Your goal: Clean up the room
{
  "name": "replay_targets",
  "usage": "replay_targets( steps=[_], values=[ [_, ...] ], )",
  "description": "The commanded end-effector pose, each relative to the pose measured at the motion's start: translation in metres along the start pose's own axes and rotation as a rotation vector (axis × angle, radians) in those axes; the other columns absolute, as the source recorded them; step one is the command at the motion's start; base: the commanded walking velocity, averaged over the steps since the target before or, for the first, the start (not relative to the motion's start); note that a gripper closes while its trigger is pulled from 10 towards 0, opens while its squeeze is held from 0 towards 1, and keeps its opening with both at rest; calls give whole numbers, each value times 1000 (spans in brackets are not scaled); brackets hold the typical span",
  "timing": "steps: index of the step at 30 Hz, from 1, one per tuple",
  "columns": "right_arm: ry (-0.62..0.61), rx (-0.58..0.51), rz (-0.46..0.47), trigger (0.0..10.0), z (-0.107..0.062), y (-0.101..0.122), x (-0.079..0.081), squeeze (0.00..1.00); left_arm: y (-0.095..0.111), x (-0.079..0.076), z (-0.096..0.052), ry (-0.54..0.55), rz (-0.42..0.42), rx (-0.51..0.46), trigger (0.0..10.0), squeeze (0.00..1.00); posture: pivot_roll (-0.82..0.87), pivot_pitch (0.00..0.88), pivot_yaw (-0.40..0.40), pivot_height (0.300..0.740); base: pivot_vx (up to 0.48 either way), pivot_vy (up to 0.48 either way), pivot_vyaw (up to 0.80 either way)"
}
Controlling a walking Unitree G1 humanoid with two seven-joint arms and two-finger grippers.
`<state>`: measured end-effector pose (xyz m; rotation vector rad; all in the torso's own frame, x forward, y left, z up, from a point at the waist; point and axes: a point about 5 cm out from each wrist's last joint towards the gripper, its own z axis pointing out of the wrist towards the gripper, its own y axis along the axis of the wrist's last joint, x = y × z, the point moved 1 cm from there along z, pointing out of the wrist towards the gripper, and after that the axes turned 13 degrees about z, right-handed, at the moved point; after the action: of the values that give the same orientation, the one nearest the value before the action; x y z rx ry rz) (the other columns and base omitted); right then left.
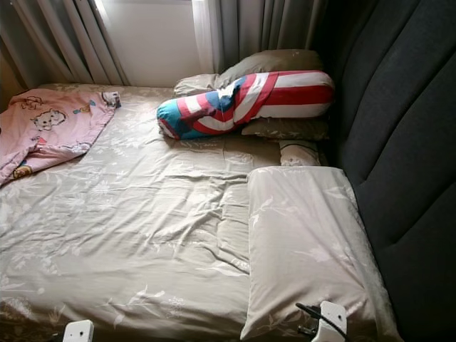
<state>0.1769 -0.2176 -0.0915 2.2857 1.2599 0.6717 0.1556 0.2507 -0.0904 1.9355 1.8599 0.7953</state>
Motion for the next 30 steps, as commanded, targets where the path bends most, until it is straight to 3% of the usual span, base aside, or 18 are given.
replay_targets(
  steps=[1,9,14,17,30],
  values=[
    [6,17,21,10000,0,-3,1,0,-1,3,0,1,10,19,10000,0,28,0,-19,740,0,0,0],
    [37,34,1,10000,0,-8,10,0,5,-7,3,-13,23,17,10000,0,27,0,-8,740,0,118,0],
    [47,38,-7,10000,-1,-11,7,0,10,-25,6,-30,33,13,10000,0,31,0,-6,740,0,380,746],
    [40,41,36,10000,-2,-13,5,0,12,-27,7,-32,34,10,10000,0,30,0,-5,740,0,417,521],
    [50,57,28,10000,-2,-17,8,0,21,-28,9,-34,43,-17,10000,0,32,0,3,740,0,480,0]
  ],
)
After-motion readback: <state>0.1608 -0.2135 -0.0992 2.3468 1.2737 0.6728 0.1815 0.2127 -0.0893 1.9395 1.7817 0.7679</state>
